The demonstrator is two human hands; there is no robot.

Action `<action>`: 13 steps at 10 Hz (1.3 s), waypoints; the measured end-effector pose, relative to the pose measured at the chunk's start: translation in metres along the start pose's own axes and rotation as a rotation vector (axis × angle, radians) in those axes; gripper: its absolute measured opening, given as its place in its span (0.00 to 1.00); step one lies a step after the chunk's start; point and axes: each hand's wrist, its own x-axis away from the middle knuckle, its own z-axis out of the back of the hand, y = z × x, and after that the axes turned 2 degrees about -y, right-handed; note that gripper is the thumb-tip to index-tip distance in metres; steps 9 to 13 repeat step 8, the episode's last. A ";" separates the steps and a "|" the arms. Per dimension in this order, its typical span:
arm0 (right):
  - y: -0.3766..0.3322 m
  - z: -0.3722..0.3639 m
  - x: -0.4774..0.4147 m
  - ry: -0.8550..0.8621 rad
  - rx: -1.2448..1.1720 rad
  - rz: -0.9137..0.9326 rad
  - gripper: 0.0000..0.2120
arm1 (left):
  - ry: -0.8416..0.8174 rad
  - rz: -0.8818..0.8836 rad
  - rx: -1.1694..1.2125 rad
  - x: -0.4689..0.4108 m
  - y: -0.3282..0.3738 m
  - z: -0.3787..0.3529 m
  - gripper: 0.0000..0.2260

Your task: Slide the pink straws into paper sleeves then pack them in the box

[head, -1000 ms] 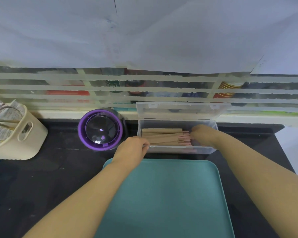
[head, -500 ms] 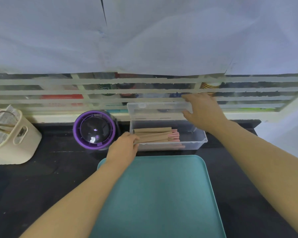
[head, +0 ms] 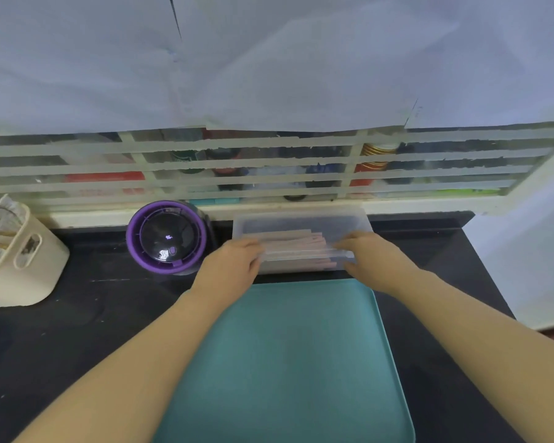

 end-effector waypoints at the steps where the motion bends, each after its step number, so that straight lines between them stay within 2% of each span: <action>1: 0.005 -0.010 -0.001 0.075 0.030 0.005 0.20 | -0.024 0.031 -0.059 0.000 0.002 -0.007 0.13; 3: 0.011 -0.031 -0.004 0.270 0.063 0.013 0.20 | 0.014 0.046 -0.206 -0.006 -0.005 -0.020 0.11; 4: 0.018 -0.035 -0.010 0.321 0.059 -0.003 0.17 | 0.002 0.018 -0.244 -0.007 -0.005 -0.023 0.11; 5: 0.025 -0.043 -0.017 0.376 0.090 0.023 0.17 | -0.011 0.000 -0.342 -0.010 -0.008 -0.026 0.17; 6: 0.025 -0.049 -0.014 0.352 0.127 0.005 0.20 | -0.060 0.038 -0.419 -0.012 -0.006 -0.028 0.19; 7: 0.013 -0.034 -0.018 0.226 0.187 -0.058 0.17 | -0.112 0.070 -0.424 -0.014 0.005 -0.016 0.09; 8: -0.002 0.008 -0.008 0.000 -0.105 -0.049 0.16 | -0.170 0.120 -0.427 -0.016 0.009 -0.012 0.07; 13: -0.002 0.008 -0.008 0.000 -0.105 -0.049 0.16 | -0.170 0.120 -0.427 -0.016 0.009 -0.012 0.07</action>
